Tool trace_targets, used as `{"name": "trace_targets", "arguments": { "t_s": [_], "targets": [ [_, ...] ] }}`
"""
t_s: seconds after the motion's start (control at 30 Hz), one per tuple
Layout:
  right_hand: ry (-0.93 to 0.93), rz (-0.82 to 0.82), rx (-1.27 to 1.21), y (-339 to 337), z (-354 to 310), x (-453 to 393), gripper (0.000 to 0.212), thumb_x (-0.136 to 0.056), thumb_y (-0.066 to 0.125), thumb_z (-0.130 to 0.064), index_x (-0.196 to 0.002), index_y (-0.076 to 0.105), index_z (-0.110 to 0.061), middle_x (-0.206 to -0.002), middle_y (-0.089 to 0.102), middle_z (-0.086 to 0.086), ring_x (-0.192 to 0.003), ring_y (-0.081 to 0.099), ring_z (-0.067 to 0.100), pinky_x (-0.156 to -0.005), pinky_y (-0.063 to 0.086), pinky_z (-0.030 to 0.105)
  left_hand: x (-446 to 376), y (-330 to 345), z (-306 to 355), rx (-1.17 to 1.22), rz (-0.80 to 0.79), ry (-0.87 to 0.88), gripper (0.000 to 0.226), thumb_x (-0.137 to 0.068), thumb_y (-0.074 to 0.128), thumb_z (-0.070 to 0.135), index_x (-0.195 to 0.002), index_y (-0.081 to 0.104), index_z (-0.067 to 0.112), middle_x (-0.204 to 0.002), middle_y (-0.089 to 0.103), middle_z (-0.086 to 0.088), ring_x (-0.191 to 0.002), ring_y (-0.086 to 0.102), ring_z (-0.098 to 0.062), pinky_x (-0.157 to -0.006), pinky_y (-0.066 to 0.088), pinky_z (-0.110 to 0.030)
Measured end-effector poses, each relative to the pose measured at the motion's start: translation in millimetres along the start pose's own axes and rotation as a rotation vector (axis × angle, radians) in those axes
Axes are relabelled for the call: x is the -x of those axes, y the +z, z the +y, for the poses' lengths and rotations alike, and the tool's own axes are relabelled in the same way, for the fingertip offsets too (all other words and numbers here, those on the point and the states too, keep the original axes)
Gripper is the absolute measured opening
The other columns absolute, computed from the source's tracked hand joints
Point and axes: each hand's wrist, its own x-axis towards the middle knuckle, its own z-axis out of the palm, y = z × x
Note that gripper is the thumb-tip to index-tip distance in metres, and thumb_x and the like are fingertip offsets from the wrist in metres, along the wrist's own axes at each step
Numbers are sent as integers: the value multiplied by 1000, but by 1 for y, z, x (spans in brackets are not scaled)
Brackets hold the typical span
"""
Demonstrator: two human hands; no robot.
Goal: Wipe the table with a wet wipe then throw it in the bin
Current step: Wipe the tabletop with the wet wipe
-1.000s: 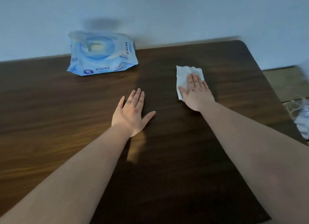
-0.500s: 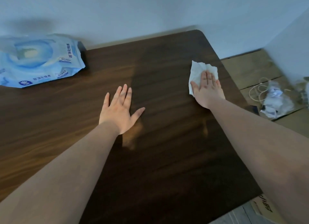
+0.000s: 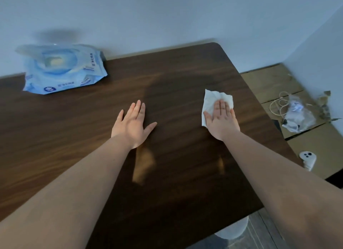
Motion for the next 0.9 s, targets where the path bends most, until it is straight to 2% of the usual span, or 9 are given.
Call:
{"name": "trace_targets", "arguments": {
  "t_s": [0.27,0.53,0.67,0.9],
  "targets": [
    [-197,2,31,20,-95,51,70,-97,6,-54,-149,-14,-11,-159,-14,8,-146,-12,21,-115,-10,35,88,13,-86,-10,33,-101,77,-93,17,65,-152,-4,21,-160,-9,4,-146,-9,-13,-119,-1,-41],
    [-519,-36,132,40,-227,98,70,-97,5,-54,-148,-18,-13,-158,-20,7,-145,-17,19,-118,-10,37,194,40,-192,-14,34,-368,90,-79,3,77,-151,-10,24,-160,-14,3,-146,-13,-15,-118,-2,-43],
    [-693,-38,164,54,-301,128,71,-96,6,-55,-148,-16,-13,-158,-19,6,-145,-17,19,-117,-11,37,248,49,-244,33,37,-533,97,-75,3,81,-150,-11,23,-159,-16,0,-146,-14,-16,-118,-1,-43],
    [-892,-46,228,72,-412,173,69,-97,7,-53,-149,-14,-13,-159,-18,6,-145,-17,18,-116,-13,36,326,64,-323,82,66,-772,104,-70,2,87,-150,-11,21,-160,-15,-3,-146,-14,-17,-118,0,-46]
  ]
}}
